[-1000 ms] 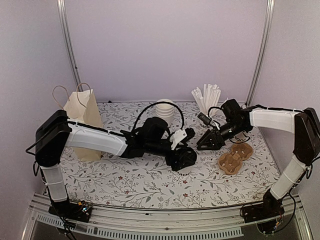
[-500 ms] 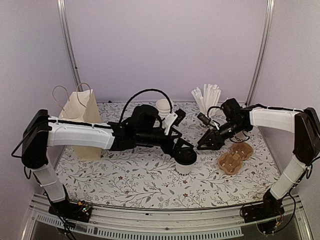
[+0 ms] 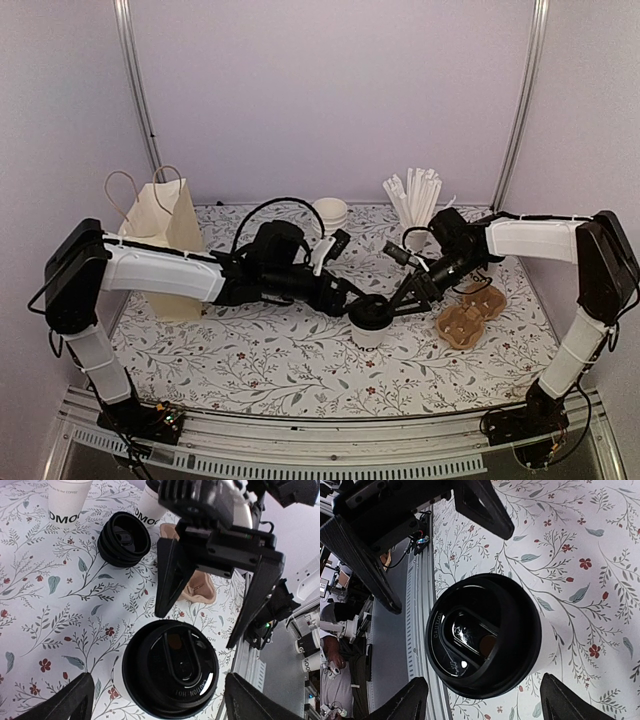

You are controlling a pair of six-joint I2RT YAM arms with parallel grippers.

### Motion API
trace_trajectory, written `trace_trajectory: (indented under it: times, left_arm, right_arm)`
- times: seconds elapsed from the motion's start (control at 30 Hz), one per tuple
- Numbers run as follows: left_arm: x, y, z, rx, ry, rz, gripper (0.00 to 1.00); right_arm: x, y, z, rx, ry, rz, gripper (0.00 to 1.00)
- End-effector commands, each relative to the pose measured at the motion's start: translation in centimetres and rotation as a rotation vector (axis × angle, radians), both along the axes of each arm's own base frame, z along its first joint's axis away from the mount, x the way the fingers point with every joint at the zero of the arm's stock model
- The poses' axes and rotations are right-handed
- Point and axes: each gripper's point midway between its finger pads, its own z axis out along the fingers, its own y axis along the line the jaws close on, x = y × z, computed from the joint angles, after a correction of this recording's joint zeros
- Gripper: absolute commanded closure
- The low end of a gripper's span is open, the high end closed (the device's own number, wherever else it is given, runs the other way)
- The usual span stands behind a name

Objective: Pack the takeout coffee

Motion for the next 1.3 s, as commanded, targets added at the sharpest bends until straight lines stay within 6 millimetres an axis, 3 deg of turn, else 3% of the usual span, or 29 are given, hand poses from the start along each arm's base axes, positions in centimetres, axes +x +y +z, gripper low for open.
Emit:
trace_trajectory:
  times: [0.0, 0.27, 0.6, 0.9, 1.27]
  left_arm:
    - [1.6, -0.8, 1.1, -0.067, -0.012, 0.004, 0.08]
    - [2.8, -2.2, -1.2, -0.061, -0.007, -0.011, 0.14]
    - [1.9, -1.3, -4.5, 0.000, 0.024, 0.013, 0.29]
    - [0.6, -0.1, -8.2, 0.034, 0.114, 0.021, 0.41]
    - [-0.2, 0.9, -12.0, 0.077, 0.215, 0.029, 0.48]
  right_arm:
    - [-0.6, 0.3, -0.5, -0.033, 0.041, 0.019, 0.20]
    - [-0.3, 0.3, -1.3, -0.102, 0.022, -0.004, 0.15]
    - [0.8, 0.6, -3.0, -0.184, 0.030, -0.042, 0.14]
    - [1.5, -0.9, -6.3, -0.312, -0.011, -0.093, 0.16]
    - [1.6, -3.0, -12.2, -0.497, 0.060, -0.142, 0.33]
